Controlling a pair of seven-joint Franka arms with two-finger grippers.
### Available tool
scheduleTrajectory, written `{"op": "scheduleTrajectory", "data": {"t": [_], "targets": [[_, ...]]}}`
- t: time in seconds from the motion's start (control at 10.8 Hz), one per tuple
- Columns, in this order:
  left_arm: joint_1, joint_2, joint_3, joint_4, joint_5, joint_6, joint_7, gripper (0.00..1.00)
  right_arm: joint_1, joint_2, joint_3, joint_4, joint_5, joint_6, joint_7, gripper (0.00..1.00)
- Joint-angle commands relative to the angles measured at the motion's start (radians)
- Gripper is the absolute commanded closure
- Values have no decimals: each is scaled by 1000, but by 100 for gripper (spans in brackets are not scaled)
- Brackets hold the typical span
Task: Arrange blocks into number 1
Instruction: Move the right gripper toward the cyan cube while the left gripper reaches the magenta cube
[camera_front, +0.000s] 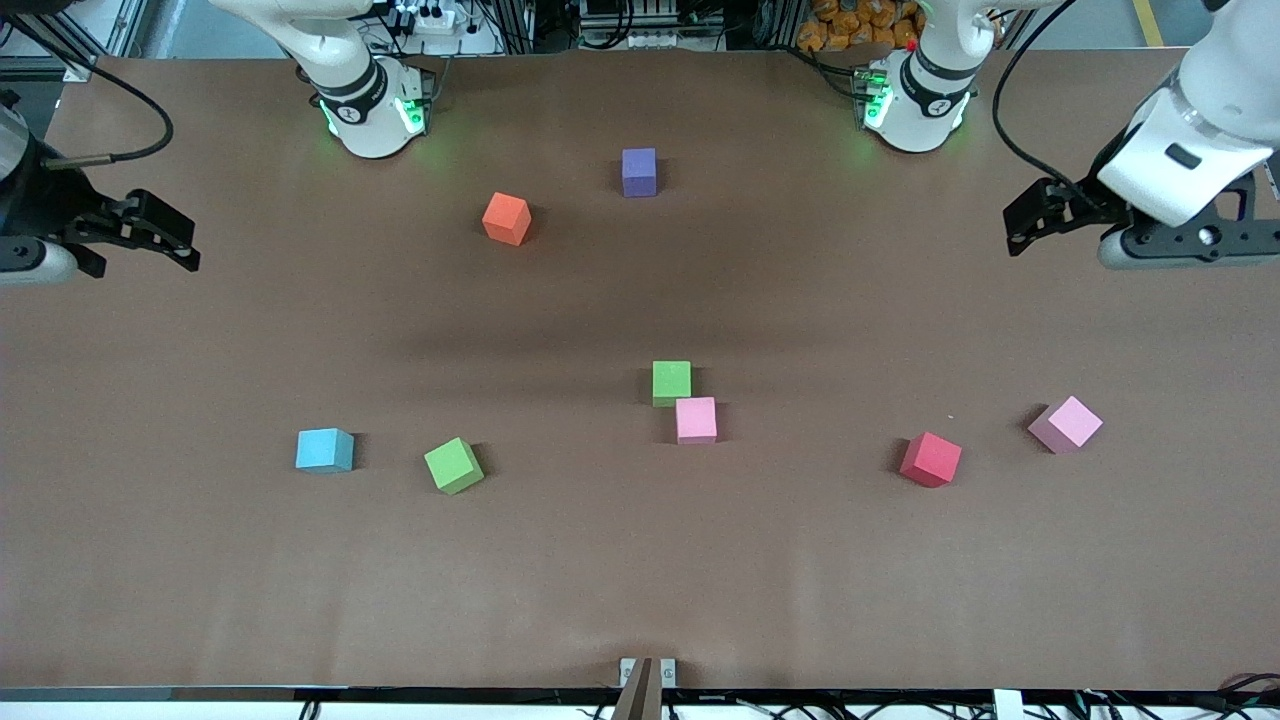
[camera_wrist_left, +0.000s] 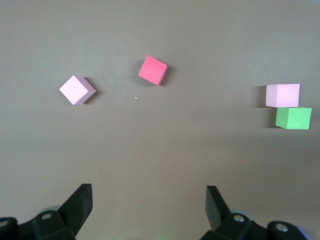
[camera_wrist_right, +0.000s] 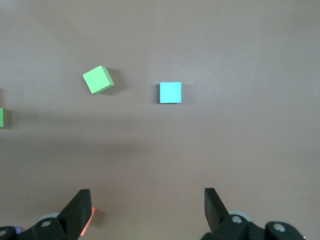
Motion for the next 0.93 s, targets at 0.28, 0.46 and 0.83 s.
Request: {"op": "scheduleTrajectory", "data": {"t": [0.28, 0.46, 0.83], "targets": [[-54, 144, -2, -5, -2, 98, 6, 0, -11, 196, 5, -8, -7, 20, -12, 0], [-54, 218, 7, -5, 14, 181, 26, 0, -3, 298, 5, -10, -8, 80, -10, 0], [-45, 387, 10, -6, 129, 345, 50, 0, -2, 460, 3, -27, -33, 196, -47, 0]]}}
